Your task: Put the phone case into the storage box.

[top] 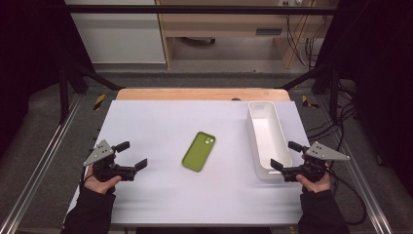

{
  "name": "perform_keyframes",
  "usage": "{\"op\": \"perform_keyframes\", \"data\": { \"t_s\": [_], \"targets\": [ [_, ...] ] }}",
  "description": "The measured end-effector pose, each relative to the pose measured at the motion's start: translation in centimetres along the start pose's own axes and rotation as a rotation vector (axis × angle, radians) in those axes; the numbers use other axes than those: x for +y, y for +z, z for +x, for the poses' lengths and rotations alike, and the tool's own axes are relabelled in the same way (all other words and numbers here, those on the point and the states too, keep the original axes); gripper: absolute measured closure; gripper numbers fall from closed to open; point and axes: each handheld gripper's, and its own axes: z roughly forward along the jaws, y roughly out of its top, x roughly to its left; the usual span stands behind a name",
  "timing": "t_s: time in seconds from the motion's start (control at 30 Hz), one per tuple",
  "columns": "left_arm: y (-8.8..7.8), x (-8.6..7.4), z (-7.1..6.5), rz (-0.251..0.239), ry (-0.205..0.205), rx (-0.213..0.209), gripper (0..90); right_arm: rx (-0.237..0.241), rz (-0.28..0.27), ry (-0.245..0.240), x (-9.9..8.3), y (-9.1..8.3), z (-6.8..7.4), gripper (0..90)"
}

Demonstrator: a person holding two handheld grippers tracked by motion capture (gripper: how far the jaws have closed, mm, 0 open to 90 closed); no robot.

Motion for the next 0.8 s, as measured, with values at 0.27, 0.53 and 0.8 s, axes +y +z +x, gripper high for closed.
{"op": "perform_keyframes", "data": {
  "t_s": [0.27, 0.53, 0.8],
  "targets": [
    [-0.06, 0.08, -0.05, -0.003, 0.0, 0.0, 0.0, 0.004, 0.007, -0.001, -0.03, 0.0, 0.1, 0.6],
    [0.13, 0.21, -0.17, 0.003, -0.002, -0.003, 0.0, 0.003, 0.011, -0.01, 0.03, -0.01, 0.15, 0.6],
    [0.41, 0.5, -0.44, 0.009, -0.001, -0.003, 0.0, 0.002, 0.008, -0.012, 0.05, -0.04, 0.12, 0.7]
  ]
}}
